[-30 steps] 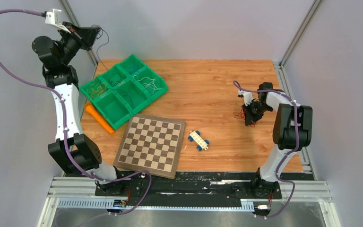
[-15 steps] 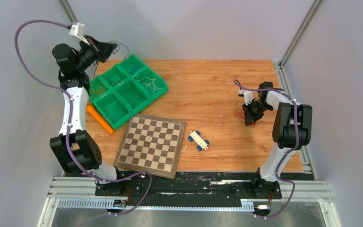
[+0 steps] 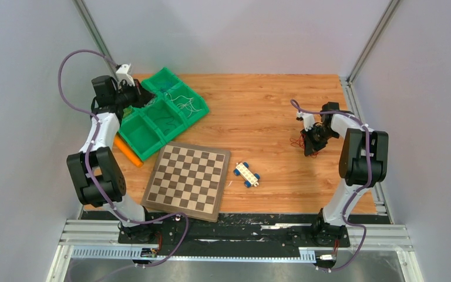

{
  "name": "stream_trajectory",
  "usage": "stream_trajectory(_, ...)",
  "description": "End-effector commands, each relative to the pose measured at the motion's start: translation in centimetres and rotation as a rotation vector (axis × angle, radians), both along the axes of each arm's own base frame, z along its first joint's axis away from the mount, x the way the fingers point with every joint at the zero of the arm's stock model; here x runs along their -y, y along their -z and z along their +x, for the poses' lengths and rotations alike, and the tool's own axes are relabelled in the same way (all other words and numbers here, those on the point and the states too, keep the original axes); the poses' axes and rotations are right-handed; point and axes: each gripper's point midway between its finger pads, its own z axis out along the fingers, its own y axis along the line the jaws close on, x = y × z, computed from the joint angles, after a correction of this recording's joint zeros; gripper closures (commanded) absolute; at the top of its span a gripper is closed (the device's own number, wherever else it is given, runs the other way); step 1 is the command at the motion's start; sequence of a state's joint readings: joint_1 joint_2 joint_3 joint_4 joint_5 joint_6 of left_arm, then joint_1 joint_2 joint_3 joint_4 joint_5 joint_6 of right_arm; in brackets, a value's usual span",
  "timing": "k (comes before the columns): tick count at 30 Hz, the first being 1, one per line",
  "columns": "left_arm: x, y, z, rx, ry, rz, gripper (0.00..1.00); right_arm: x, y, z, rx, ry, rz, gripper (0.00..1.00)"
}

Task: Untangle the cables

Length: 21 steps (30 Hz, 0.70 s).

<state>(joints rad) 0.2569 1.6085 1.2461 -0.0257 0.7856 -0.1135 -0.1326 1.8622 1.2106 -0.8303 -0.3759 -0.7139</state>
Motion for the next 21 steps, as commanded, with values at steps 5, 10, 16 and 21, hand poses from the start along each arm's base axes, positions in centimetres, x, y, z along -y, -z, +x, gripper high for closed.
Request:
stream_trajectory(5, -0.3, 7.0, -1.9, -0.181, 0.026, 0.239, 1.00, 0.6, -0.1, -1.6, -0.032, -0.011, -0.031, 0.95)
stream_trajectory(10, -2.0, 8.6, -3.7, -0.269, -0.003, 0.358, 1.00, 0.4, -0.1, -2.6, -0.040, -0.013, -0.021, 0.95)
stream_trajectory(16, -2.0, 8.9, -3.8, -0.305, 0.002, 0.448, 1.00, 0.2, 0.2, -2.8, -0.048, -0.011, -0.011, 0.95)
stream_trajectory(21, -0.9, 9.5, -1.1, -0.275, 0.000, 0.535, 1.00, 0.1, 0.1, -2.3, -0.049, 0.002, -0.005, 0.95)
